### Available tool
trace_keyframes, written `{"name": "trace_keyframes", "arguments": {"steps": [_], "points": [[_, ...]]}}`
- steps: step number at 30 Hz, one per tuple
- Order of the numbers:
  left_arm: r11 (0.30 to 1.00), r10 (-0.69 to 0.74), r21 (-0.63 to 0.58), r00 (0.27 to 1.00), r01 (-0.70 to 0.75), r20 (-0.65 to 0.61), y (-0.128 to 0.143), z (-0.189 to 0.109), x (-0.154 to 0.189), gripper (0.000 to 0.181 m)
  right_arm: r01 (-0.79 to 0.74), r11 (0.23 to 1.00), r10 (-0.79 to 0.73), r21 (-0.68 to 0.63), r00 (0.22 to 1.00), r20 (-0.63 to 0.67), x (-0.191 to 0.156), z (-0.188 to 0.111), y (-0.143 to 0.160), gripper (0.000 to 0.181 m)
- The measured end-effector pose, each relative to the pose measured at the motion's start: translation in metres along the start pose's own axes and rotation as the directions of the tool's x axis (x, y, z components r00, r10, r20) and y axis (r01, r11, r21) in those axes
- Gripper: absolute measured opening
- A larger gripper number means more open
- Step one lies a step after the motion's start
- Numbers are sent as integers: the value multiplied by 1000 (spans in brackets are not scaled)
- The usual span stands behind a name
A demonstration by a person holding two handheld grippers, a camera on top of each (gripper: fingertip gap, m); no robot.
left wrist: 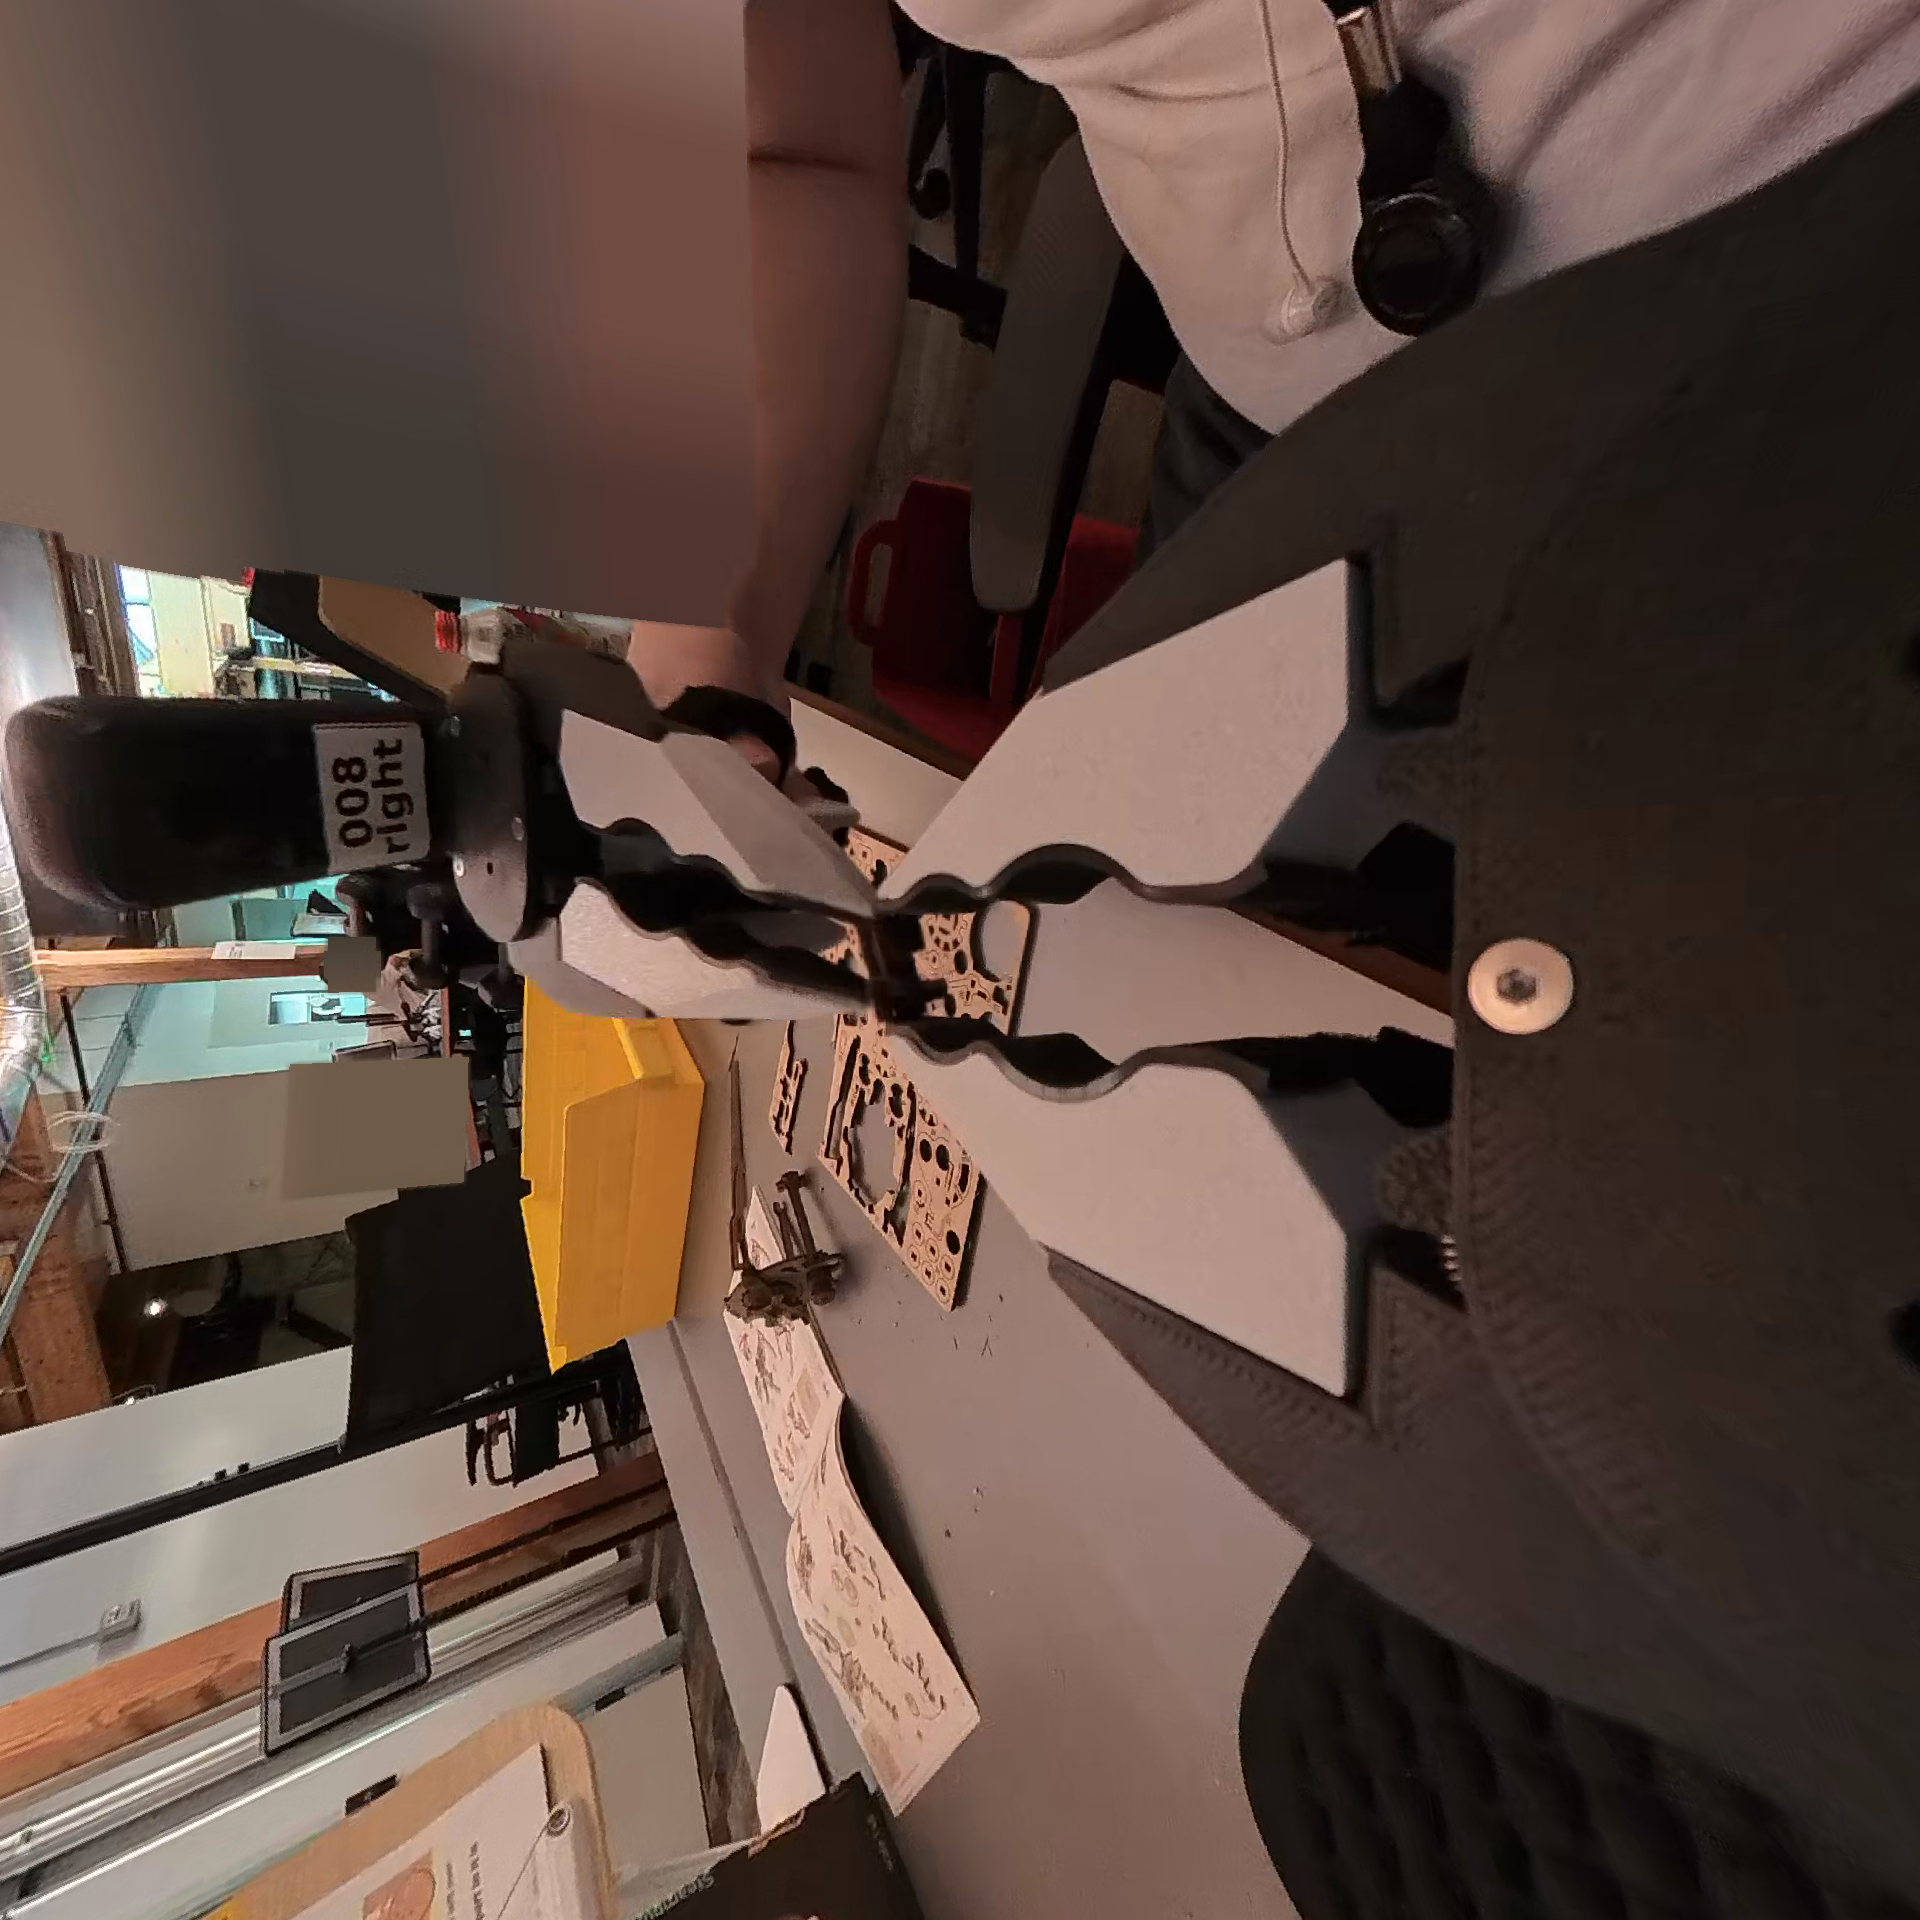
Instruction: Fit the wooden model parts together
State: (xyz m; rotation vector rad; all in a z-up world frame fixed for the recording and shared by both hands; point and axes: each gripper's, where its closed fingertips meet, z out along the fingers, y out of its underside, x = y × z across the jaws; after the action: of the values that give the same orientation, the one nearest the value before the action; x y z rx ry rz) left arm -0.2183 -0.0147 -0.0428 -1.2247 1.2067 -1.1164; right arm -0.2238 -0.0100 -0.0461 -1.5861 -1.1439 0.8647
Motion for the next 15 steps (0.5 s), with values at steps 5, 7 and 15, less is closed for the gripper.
{"name": "trace_keyframes", "arguments": {"steps": [5, 7, 15], "points": [[1000, -5, 4, 1000, 5, 3, -1, 2, 0, 16, 1, 1000, 0, 18, 1000, -18, 0, -1, 0, 6], [1000, -13, 0, 1000, 13, 0, 1, 3, -1, 16, -7, 1000, 8, 19, 1000, -25, 2, -2, 2, 6], [998, -27, -50, 1000, 27, -7, 13, -1, -5, 15, 40, 998, -43, -40, 996, -75, 8, -1, 15, 6]]}}
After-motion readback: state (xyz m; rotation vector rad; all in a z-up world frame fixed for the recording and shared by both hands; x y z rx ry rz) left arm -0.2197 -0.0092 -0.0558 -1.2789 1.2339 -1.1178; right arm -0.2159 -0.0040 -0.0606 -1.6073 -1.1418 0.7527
